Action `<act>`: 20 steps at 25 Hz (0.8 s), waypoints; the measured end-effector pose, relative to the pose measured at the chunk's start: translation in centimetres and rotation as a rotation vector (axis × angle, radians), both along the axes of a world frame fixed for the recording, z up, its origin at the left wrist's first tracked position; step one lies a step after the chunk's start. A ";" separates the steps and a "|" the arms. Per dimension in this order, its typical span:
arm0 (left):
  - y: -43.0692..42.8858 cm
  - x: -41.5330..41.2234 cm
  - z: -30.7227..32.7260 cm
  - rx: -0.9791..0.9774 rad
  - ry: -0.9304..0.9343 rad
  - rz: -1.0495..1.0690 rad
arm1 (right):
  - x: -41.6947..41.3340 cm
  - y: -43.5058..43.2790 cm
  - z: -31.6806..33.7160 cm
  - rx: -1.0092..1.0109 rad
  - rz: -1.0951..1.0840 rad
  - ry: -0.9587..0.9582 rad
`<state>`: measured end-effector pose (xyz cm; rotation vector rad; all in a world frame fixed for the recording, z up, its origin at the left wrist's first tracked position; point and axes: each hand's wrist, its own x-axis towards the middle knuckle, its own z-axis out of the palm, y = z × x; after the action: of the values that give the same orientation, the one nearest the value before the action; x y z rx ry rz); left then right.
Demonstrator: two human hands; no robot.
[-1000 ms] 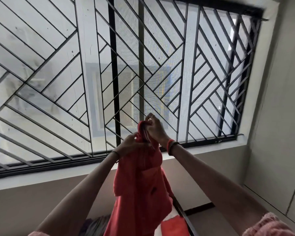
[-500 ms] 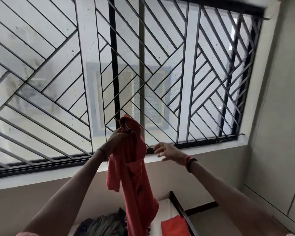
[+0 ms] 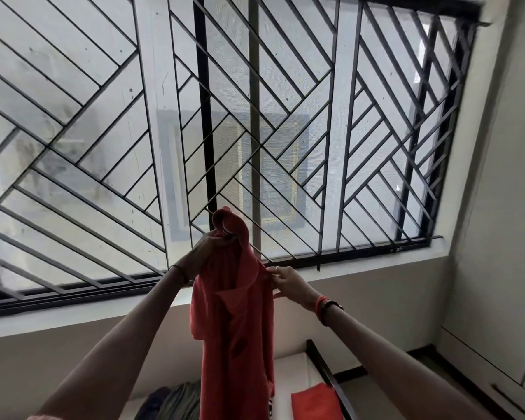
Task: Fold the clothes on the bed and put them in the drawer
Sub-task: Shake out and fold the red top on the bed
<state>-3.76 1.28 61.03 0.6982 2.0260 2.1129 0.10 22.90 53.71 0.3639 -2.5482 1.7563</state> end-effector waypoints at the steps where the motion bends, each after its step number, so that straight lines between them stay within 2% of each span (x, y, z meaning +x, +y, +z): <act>1: -0.5 -0.2 -0.4 0.008 0.002 0.038 | -0.3 0.0 -0.3 0.001 -0.032 0.036; 4: -1.6 -1.2 -1.5 0.009 0.021 0.136 | -0.6 -0.3 -0.8 0.013 -0.084 0.130; 8: -1.8 -1.2 -1.0 0.038 0.033 0.217 | -0.2 -0.5 -1.5 -0.069 -0.044 0.141; 11: -2.2 -1.6 -0.3 0.030 0.057 0.260 | -0.8 1.1 -2.9 0.096 0.006 0.143; 14: -3.1 -2.4 -0.4 0.000 0.062 0.359 | -0.8 3.8 -4.4 0.205 -0.007 0.052; 17: -3.9 -3.3 -0.9 -0.025 0.033 0.479 | 0.1 5.8 -5.0 0.070 -0.036 -0.040; 20: -3.9 -3.8 -1.7 -0.149 0.041 0.517 | 0.6 5.7 -4.4 -0.067 -0.094 -0.091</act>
<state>-7.60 -2.64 59.38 0.2055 2.5725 2.1604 0.66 28.61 49.28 0.1629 -2.5129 1.8591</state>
